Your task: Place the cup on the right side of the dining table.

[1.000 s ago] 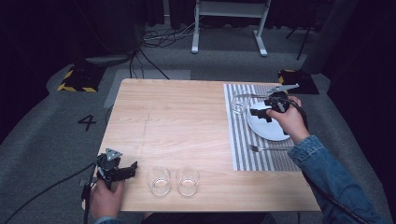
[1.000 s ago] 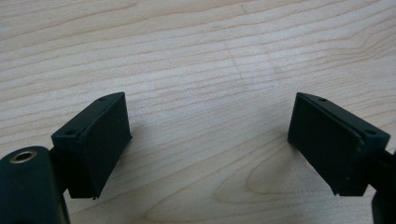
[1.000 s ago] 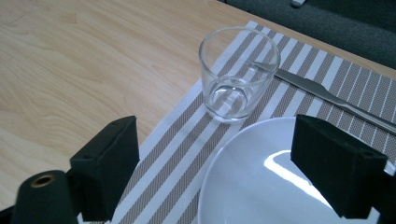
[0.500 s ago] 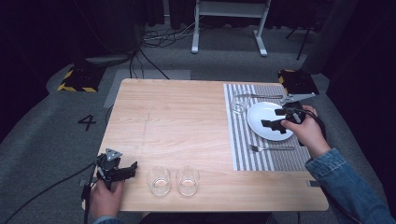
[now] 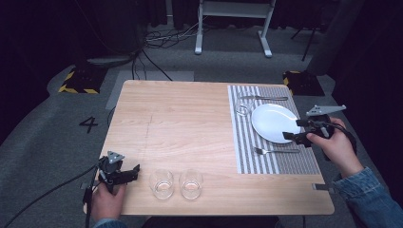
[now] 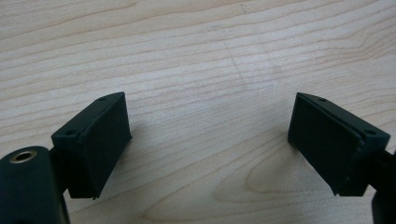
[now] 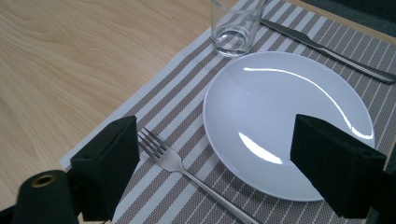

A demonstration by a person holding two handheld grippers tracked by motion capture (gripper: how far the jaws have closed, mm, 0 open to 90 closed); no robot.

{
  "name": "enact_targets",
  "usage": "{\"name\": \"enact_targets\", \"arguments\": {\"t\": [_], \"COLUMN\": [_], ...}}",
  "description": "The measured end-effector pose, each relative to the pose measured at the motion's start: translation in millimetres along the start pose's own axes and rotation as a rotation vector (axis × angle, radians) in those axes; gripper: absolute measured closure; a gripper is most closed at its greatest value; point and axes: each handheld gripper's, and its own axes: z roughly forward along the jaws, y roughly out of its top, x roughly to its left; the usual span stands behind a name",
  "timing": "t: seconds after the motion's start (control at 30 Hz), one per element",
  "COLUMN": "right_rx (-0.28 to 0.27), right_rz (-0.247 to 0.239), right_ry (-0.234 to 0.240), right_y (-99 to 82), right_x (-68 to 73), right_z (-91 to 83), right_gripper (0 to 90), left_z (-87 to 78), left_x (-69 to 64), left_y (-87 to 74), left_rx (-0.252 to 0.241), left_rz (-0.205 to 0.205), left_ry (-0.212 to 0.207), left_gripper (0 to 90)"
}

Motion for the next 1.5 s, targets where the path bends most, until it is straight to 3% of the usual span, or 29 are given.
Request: {"name": "enact_targets", "arguments": {"t": [0.2,0.37,1.1,1.5], "right_rx": [-0.005,0.053,0.011,0.007], "right_rz": [-0.014,-0.083,-0.017,0.008], "right_ry": [0.005,0.022,0.06,0.07], "right_y": [-9.4,-21.6,-103.7,-136.1], "right_x": [3.8,9.5,29.5,41.6], "right_z": [-10.0,-14.0,-9.5,2.4], "right_gripper": [16.3,17.2,17.9,17.5], "left_z": [0.1,0.2,0.4,0.9], "left_x": [0.0,0.1,0.1,0.7], "left_y": [0.1,0.2,0.3,1.0], "left_rx": [0.0,0.0,0.0,0.001], "left_rz": [0.001,0.0,0.0,0.002], "left_ry": [0.0,0.0,0.001,0.002], "left_gripper": [13.1,13.1,13.1,13.1]}}
